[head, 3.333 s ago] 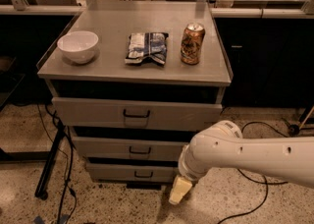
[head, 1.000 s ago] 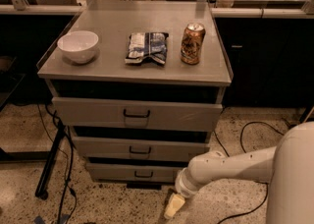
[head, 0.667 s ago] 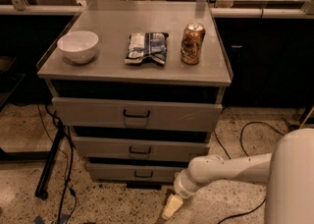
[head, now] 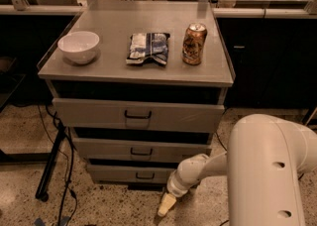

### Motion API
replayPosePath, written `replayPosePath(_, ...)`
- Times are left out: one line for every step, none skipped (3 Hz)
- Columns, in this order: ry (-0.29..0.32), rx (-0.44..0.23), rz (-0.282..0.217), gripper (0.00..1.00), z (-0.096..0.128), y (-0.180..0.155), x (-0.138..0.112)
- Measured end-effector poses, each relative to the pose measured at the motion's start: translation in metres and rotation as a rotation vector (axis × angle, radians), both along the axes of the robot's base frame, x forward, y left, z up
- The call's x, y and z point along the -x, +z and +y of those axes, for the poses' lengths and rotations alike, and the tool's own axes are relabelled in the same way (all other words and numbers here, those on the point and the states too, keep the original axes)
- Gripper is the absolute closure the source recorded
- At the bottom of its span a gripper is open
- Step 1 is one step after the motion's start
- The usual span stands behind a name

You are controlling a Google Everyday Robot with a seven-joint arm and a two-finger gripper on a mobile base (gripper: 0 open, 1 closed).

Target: Open bottom drawer

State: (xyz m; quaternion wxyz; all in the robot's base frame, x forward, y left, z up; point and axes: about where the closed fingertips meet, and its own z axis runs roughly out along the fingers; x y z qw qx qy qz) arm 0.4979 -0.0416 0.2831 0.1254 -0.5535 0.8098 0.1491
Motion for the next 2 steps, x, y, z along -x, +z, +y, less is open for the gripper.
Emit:
replayPosePath(0.000,0.000,0.000,0.00,0.000,0.000,0.000)
replayPosePath(0.004,-0.036,0.001,0.00,0.010,-0.016,-0.001)
